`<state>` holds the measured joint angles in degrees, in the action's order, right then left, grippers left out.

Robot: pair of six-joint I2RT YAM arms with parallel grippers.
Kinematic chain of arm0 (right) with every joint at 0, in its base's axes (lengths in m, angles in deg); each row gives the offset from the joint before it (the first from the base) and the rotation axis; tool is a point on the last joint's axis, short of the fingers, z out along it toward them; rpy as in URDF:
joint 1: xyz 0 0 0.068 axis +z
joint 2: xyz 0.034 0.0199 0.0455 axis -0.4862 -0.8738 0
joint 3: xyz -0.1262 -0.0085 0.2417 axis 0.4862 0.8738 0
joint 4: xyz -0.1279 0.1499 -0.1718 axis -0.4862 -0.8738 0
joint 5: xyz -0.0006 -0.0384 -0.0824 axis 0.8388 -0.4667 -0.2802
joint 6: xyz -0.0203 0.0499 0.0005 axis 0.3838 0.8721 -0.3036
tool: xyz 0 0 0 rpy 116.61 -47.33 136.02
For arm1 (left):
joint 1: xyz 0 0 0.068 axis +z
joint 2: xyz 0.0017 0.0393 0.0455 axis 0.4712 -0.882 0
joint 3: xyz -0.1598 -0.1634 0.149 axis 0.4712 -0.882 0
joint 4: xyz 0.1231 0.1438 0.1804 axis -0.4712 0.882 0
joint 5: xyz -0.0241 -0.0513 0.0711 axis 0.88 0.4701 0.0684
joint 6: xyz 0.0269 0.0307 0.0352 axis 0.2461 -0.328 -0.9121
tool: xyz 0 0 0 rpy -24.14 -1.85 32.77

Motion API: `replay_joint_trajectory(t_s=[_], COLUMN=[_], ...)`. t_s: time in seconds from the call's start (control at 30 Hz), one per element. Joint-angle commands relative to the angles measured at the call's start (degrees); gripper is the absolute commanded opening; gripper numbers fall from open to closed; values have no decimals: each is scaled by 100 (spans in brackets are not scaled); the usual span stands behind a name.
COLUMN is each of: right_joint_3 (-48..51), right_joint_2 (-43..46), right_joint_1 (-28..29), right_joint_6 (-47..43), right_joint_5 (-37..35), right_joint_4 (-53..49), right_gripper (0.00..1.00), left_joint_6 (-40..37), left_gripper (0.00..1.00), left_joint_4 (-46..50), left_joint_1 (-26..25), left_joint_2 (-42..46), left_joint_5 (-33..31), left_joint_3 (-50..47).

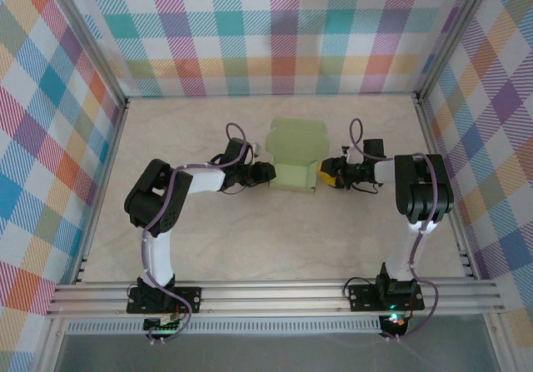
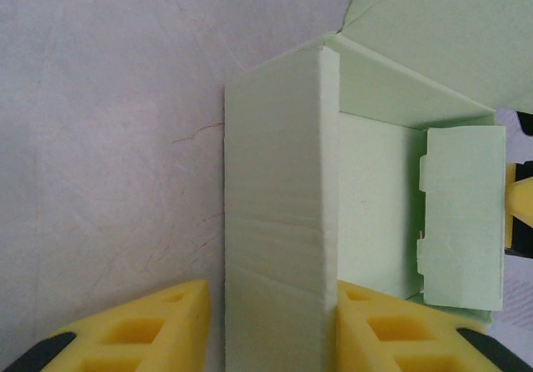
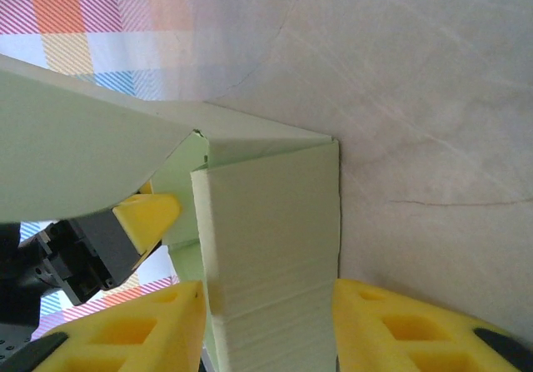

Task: Fold the paper box

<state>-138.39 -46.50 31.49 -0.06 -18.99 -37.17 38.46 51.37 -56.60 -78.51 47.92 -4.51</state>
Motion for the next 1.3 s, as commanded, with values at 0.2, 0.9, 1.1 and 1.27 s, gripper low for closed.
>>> replay_joint_trajectory(t_s=[0.2,0.9,1.1,1.27], right_joint_3=[-64,-246,-370,-514], right_joint_2=[-155,75,114,333], right_joint_1=[183,514,717,1087], right_joint_6=[-477,-706,-608,-505], right_joint_5=[-760,-2335,-2864,-3964], right_joint_4=[-889,-2062,-2331,-2794], right_gripper=[40,30,27,21], left_joint_6=[-115,-119,-128,-128], left_gripper=[39,39,39,39], left_joint_4=[134,130,125,112], left_joint_1=[-47,-51,-51,-51], left_joint_2=[-63,-137,-111,-89], left_joint_5=[52,85,86,130], left_joint_3=[126,166,135,139])
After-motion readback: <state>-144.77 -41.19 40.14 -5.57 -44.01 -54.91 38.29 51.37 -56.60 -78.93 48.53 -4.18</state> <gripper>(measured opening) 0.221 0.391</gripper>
